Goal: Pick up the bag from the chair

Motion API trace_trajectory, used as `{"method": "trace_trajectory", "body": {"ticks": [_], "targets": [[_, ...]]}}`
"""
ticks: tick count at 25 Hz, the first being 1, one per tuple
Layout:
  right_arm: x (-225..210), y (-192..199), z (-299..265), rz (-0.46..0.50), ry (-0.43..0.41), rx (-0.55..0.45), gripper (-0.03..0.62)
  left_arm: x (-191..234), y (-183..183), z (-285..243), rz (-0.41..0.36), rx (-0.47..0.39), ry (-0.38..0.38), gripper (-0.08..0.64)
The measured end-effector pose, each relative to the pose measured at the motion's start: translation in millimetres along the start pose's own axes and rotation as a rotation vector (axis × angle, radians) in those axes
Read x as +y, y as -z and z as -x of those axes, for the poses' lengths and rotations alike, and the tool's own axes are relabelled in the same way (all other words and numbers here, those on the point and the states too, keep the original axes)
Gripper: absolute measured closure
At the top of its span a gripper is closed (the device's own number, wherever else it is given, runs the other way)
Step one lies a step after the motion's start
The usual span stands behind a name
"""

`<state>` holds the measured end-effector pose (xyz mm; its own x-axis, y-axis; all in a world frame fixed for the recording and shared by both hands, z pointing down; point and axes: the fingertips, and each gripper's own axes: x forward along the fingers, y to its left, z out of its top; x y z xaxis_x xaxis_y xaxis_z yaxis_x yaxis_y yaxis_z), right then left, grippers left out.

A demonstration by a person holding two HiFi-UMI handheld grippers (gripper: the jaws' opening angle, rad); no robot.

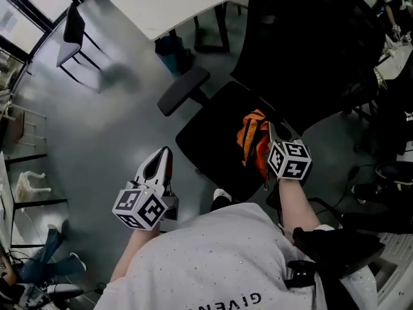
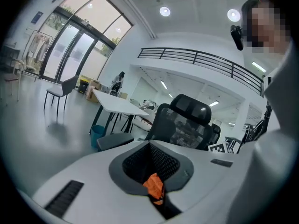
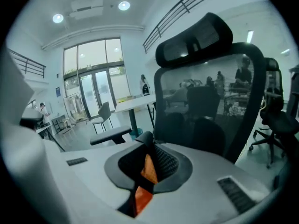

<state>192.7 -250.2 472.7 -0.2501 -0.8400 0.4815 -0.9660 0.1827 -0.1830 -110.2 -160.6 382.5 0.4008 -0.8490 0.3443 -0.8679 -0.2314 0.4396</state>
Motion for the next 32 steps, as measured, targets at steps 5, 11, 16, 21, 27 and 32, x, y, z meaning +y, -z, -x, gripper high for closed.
{"method": "trace_trajectory", "body": {"ticks": [5, 11, 16, 21, 27, 32], "targets": [[-18.5, -36.5, 27.1, -0.038, -0.004, -0.103, 0.571, -28.2, -23.6, -15.7, -0.018, -0.064, 0.063, 0.548], [27.6, -78.9, 60.9, -0.071, -0.188, -0.197, 0.571, -67.1, -51.2, -31.6, 0.018, -0.114, 0.166, 0.548], [57.2, -104.9, 92.9, -0.099, -0.275, -0.298, 0.571, -98.2, -60.5, -39.2, -0.023, -0.117, 0.276, 0.548], [82.9, -110.8, 115.0, -0.072, -0.331, -0.344, 0.571, -114.9, -70.7, -30.6, -0.05, -0.139, 0.353, 0.548], [137.8, -101.6, 135.0, 0.043, -0.309, -0.331, 0.57, -108.8, -78.0, 9.9, -0.088, -0.138, 0.398, 0.548], [170.4, -83.8, 165.0, 0.055, -0.229, -0.324, 0.571, -85.3, -72.4, 67.8, -0.098, -0.129, 0.44, 0.548]]}}
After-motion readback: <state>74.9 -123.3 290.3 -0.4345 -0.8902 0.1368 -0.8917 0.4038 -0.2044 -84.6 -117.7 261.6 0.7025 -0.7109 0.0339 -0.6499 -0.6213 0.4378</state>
